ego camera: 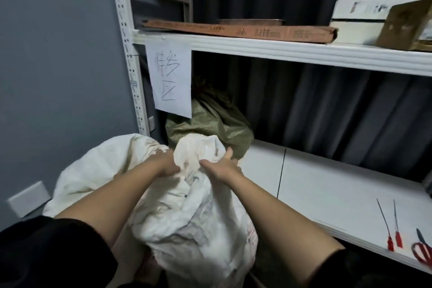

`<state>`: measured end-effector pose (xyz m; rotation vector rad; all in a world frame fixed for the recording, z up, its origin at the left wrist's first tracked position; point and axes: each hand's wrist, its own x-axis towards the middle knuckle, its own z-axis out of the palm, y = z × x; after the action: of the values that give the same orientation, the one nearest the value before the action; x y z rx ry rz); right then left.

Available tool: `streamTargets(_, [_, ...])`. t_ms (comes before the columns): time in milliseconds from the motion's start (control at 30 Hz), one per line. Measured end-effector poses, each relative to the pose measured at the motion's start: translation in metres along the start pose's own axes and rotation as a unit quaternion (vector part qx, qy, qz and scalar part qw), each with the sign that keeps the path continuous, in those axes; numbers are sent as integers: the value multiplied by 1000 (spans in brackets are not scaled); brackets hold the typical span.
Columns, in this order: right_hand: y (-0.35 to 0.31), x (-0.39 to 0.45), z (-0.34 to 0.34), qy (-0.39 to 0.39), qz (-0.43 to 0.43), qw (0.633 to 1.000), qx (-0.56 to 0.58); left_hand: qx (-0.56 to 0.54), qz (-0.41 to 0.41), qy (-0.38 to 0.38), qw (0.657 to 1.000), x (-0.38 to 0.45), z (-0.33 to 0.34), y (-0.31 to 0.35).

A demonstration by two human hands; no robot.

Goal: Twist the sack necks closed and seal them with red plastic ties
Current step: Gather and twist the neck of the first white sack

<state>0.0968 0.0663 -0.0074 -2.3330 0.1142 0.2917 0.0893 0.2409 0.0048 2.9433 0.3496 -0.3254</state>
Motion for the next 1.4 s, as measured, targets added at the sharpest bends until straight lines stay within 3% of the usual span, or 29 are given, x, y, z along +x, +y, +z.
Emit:
streamTargets(233, [8, -16, 47, 11, 52, 998, -27, 3, -6, 14, 1000, -24, 30, -18])
streamTargets(367, [34, -9, 24, 10, 45, 995, -84, 74, 8, 78, 994, -21, 37, -19])
streamTargets(600, [67, -6, -42, 6, 76, 990, -118, 89, 13, 93, 992, -17, 48, -12])
streamTargets(733, [78, -13, -77, -4, 129, 967, -219, 40, 10, 96, 995, -19, 39, -6])
streamTargets(867, [84, -28, -97, -21, 206, 953, -223, -67, -14, 116, 991, -17, 15, -12])
streamTargets(933, [82, -30, -97, 45, 164, 944, -283, -158, -16, 122, 980, -23, 3, -5])
streamTargets(1000, [71, -35, -90, 180, -15, 927, -329, -289, -13, 111, 951, -33, -5, 4])
streamTargets(1033, [59, -39, -82, 204, -134, 924, -293, -359, -7, 105, 927, -38, -6, 7])
streamTargets(1067, [45, -48, -76, 165, -222, 938, -210, -415, -4, 98, 904, -40, -8, 8])
streamTargets(1100, [29, -57, -67, 77, -268, 954, -112, -452, 1, 92, 887, -43, -9, 9])
streamTargets(1167, [5, -70, -47, -127, -247, 960, -45, -513, -1, 83, 854, -49, -12, 11])
streamTargets(1200, [-1, -74, -36, -175, -219, 957, -78, -546, -4, 85, 834, -53, -16, 13])
streamTargets(1233, [-3, -72, -26, -184, -207, 953, -122, -575, 2, 81, 814, -53, -18, 14])
streamTargets(1300, [-2, -64, -18, -125, -205, 949, -203, -613, 21, 63, 787, -59, -26, 18])
streamTargets(1367, [1, -56, -21, -52, -210, 957, -192, -600, 30, 58, 797, -66, -26, 15])
streamTargets(1400, [3, -53, -25, -41, -208, 966, -150, -568, 20, 66, 820, -73, -22, 12])
